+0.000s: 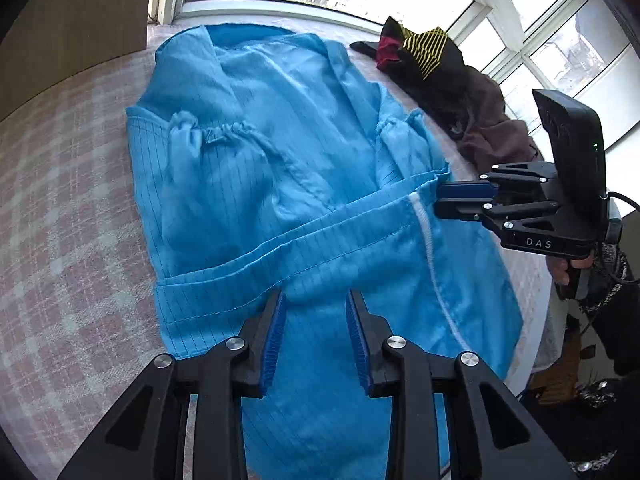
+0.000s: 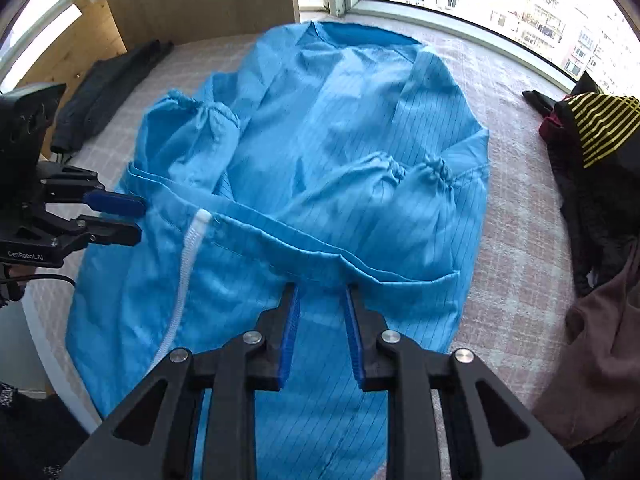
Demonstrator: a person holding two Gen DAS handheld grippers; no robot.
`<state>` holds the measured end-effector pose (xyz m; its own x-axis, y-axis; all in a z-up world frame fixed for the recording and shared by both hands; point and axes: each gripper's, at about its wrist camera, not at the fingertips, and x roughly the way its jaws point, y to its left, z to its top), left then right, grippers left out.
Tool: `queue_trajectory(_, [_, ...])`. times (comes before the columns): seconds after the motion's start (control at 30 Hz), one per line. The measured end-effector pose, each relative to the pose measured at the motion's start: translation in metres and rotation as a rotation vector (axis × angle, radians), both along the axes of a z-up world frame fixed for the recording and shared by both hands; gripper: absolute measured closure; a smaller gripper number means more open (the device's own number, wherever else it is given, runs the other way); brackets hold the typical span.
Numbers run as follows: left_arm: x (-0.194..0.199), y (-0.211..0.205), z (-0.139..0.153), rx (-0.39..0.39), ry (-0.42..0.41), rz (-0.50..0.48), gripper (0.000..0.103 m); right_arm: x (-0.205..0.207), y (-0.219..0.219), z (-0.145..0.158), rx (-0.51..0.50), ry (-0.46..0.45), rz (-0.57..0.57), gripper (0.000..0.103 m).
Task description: Fold clothes
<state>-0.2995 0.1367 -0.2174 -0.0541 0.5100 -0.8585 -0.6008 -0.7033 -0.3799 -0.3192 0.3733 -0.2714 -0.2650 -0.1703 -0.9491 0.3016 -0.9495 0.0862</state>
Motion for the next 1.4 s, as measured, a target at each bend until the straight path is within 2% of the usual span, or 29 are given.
queue_trajectory(0.03, [-0.002,-0.003,-0.009,-0.033,-0.01,0.008,0.085,0.002,0.005,-0.002,-0.023,-0.026,-0.018,0.08])
queue_trajectory(0.1, [0.002,-0.022,0.005,-0.034,-0.01,0.053,0.085,0.02,0.02,0.02,-0.09,0.012,-0.044,0.08])
queue_trajectory(0.17, [0.018,-0.05,0.034,0.001,0.047,0.08,0.074,0.05,0.037,0.049,-0.136,0.082,-0.041,0.077])
queue_trajectory(0.2, [0.029,-0.063,0.045,0.007,0.062,0.088,0.062,0.067,0.046,0.059,-0.147,0.098,-0.047,0.071])
queue_trajectory(0.23, [0.043,-0.076,0.052,0.012,0.065,0.09,0.054,0.085,0.054,0.063,-0.159,0.104,-0.051,0.054])
queue_trajectory(0.27, [0.057,-0.086,0.054,0.018,0.056,0.098,0.053,0.104,0.061,0.064,-0.165,0.106,-0.054,0.047])
queue_trajectory(0.37, [0.099,-0.103,0.042,0.031,-0.025,0.138,0.053,0.143,0.075,0.048,-0.138,0.082,-0.101,0.047])
queue_trajectory(0.43, [0.12,-0.099,0.031,0.019,-0.034,0.148,0.053,0.16,0.084,0.033,-0.131,0.065,-0.158,0.047])
queue_trajectory(0.53, [0.137,-0.084,0.018,0.015,-0.018,0.163,0.053,0.162,0.084,0.014,-0.159,0.041,-0.214,0.047])
queue_trajectory(0.57, [0.14,-0.077,0.015,-0.003,0.002,0.155,0.053,0.161,0.081,0.008,-0.143,0.048,-0.212,0.047])
queue_trajectory(0.67, [0.148,-0.061,-0.005,-0.151,0.049,0.11,0.053,0.165,0.062,-0.001,0.024,0.04,-0.135,0.047])
queue_trajectory(0.7, [0.15,-0.061,-0.006,-0.164,0.059,0.104,0.055,0.167,0.057,0.0,0.064,0.041,-0.118,0.048])
queue_trajectory(0.73, [0.151,-0.062,-0.001,-0.17,0.071,0.11,0.057,0.171,0.053,0.011,0.075,0.076,-0.115,0.053])
queue_trajectory(0.77, [0.152,-0.06,0.007,-0.171,0.091,0.107,0.057,0.174,0.048,0.024,0.071,0.12,-0.107,0.062])
queue_trajectory(0.83, [0.157,-0.049,0.028,-0.134,0.163,0.081,0.057,0.178,0.039,0.046,0.009,0.187,-0.098,0.072])
queue_trajectory(0.9, [0.161,-0.036,0.045,-0.078,0.217,0.052,0.057,0.176,0.03,0.054,-0.115,0.184,-0.072,0.075])
queue_trajectory(0.97, [0.157,-0.024,0.043,-0.03,0.19,0.029,0.054,0.17,0.021,0.042,-0.119,0.151,-0.065,0.075])
queue_trajectory(1.03, [0.149,-0.013,0.022,-0.085,0.163,0.022,0.056,0.168,0.021,0.01,-0.013,0.04,-0.075,0.075])
queue_trajectory(1.07, [0.147,-0.011,0.009,-0.127,0.149,0.015,0.056,0.175,0.027,0.003,-0.024,-0.002,-0.09,0.077])
queue_trajectory(1.1, [0.145,-0.012,0.0,-0.156,0.134,0.015,0.058,0.184,0.036,0.01,-0.084,0.005,-0.12,0.077])
queue_trajectory(1.17, [0.145,-0.024,0.007,-0.12,0.123,0.038,0.06,0.201,0.058,0.031,-0.15,0.044,-0.195,0.074])
queue_trajectory(1.2, [0.145,-0.031,0.011,-0.101,0.118,0.05,0.06,0.204,0.063,0.033,-0.15,0.059,-0.198,0.072])
queue_trajectory(1.27, [0.146,-0.049,0.024,-0.071,0.115,0.083,0.058,0.211,0.073,0.037,-0.15,0.09,-0.203,0.053])
queue_trajectory(1.37, [0.15,-0.075,0.026,-0.053,0.084,0.129,0.056,0.221,0.086,0.043,-0.148,0.134,-0.202,0.053])
queue_trajectory(1.4, [0.151,-0.08,0.024,-0.049,0.068,0.125,0.055,0.221,0.079,0.037,-0.134,0.134,-0.151,0.053])
